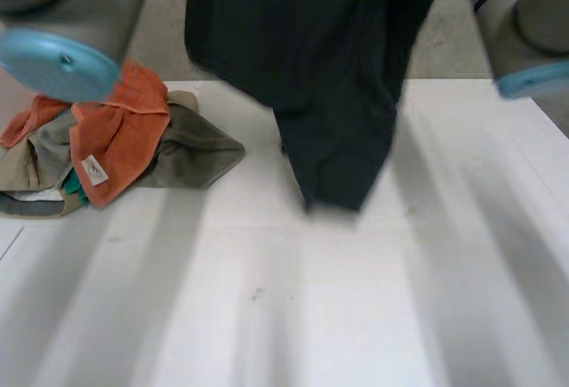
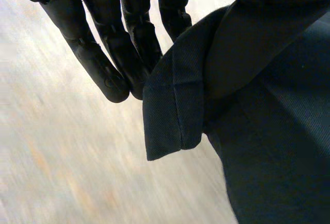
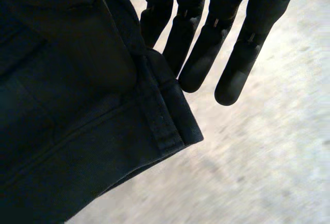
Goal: Fold the laundry.
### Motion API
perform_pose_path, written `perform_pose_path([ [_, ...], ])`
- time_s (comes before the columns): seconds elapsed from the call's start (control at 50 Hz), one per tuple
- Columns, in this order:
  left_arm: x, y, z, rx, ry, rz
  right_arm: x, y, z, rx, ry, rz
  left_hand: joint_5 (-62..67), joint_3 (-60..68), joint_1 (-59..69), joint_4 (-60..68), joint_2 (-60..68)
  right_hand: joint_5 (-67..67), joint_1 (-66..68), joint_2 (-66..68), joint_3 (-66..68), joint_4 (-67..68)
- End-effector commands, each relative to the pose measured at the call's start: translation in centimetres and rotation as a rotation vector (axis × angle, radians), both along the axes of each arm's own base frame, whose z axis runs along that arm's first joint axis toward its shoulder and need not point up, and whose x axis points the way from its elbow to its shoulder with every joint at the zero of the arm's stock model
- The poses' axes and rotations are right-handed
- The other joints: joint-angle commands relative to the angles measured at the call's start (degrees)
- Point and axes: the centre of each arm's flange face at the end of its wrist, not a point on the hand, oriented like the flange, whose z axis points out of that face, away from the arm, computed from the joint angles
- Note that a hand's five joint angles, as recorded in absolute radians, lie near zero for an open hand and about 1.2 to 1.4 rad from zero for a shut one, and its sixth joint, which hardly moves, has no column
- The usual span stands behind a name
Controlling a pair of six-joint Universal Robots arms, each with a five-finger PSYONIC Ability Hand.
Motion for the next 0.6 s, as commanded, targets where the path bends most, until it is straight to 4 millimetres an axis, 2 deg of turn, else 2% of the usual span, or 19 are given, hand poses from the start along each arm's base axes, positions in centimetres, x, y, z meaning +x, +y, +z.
perform_pose_path([
  [0.02, 0.2, 2.3, 1.6, -0.038, 0.029, -0.026, -1.7, 2.4, 1.8, 0.026, -0.012, -0.001, 13.35, 12.07, 13.43, 11.61, 11.65, 13.62, 15.31, 13.09, 12.29, 11.59],
  [0.08, 0.5, 2.4, 0.4, 0.006, 0.002, -0.021, -2.3, 2.7, 0.8, 0.076, -0.002, -0.003, 13.35, 12.07, 13.43, 11.61, 11.65, 13.62, 15.31, 13.09, 12.29, 11.59],
  [0.1, 0.6, 2.3, -1.0, 0.043, -0.024, -0.017, -2.5, 2.9, -0.3, 0.117, 0.013, 0.0, 13.35, 12.07, 13.43, 11.61, 11.65, 13.62, 15.31, 13.09, 12.29, 11.59],
  [0.16, 0.6, 2.4, -3.4, 0.099, -0.073, -0.016, -2.8, 3.3, -2.8, 0.206, 0.048, 0.003, 13.35, 12.07, 13.43, 11.61, 11.65, 13.62, 15.31, 13.09, 12.29, 11.59],
  [0.18, 0.6, 2.3, -5.5, 0.14, -0.112, -0.015, -3.0, 3.7, -5.0, 0.279, 0.077, 0.008, 13.35, 12.07, 13.43, 11.61, 11.65, 13.62, 15.31, 13.09, 12.29, 11.59],
  [0.22, 0.7, 2.3, -7.8, 0.19, -0.158, -0.015, -3.3, 4.2, -7.3, 0.36, 0.109, 0.01, 13.35, 12.07, 13.43, 11.61, 11.65, 13.62, 15.31, 13.09, 12.29, 11.59],
  [0.24, 0.7, 2.5, -10.2, 0.241, -0.207, -0.017, -3.6, 4.9, -9.7, 0.441, 0.143, 0.016, 13.35, 12.07, 13.43, 11.61, 11.65, 13.62, 15.31, 13.09, 12.29, 11.59],
  [0.3, 0.8, 3.2, -14.1, 0.323, -0.291, -0.035, -4.0, 6.2, -13.4, 0.556, 0.199, 0.025, 13.35, 12.07, 13.43, 11.61, 11.65, 13.62, 15.31, 13.09, 12.29, 11.59],
  [0.32, 0.9, 3.8, -16.7, 0.38, -0.347, -0.051, -4.2, 7.2, -15.8, 0.628, 0.238, 0.032, 13.35, 12.07, 13.43, 11.61, 11.65, 13.62, 15.31, 13.09, 12.29, 11.59],
  [0.38, 1.1, 4.7, -20.3, 0.466, -0.429, -0.073, -4.4, 8.9, -19.0, 0.714, 0.301, 0.047, 13.2, 11.93, 13.28, 11.46, 11.51, 13.62, 15.31, 13.09, 12.29, 11.59],
  [0.4, 1.3, 5.2, -22.4, 0.516, -0.478, -0.083, -4.6, 9.9, -20.7, 0.757, 0.339, 0.054, 8.2, 6.93, 8.28, 6.47, 6.51, 13.62, 15.31, 13.09, 12.29, 11.59],
  [0.48, 1.9, 6.4, -25.6, 0.611, -0.561, -0.091, -5.1, 11.3, -22.9, 0.801, 0.411, 0.048, -4.57, -5.85, -4.49, -6.31, -6.27, 13.62, 15.31, 13.09, 12.29, 11.59],
  [0.52, 2.2, 6.8, -26.1, 0.644, -0.582, -0.085, -5.3, 11.4, -23.1, 0.8, 0.418, 0.042, -13.32, -14.6, -13.24, -15.06, -15.02, -4.12, -2.43, -4.65, -5.46, -6.15],
  [0.54, 2.5, 7.1, -26.2, 0.672, -0.596, -0.078, -5.6, 11.3, -23.2, 0.804, 0.414, 0.034, -24.87, -26.14, -24.79, -26.6, -26.56, -22.71, -21.03, -23.25, -24.05, -24.74],
  [0.6, 3.2, 7.5, -25.4, 0.696, -0.604, -0.053, -6.2, 11.1, -22.5, 0.799, 0.388, 0.013, -45.95, -47.22, -45.87, -47.68, -47.64, -30.61, -28.93, -31.14, -31.95, -32.64],
])
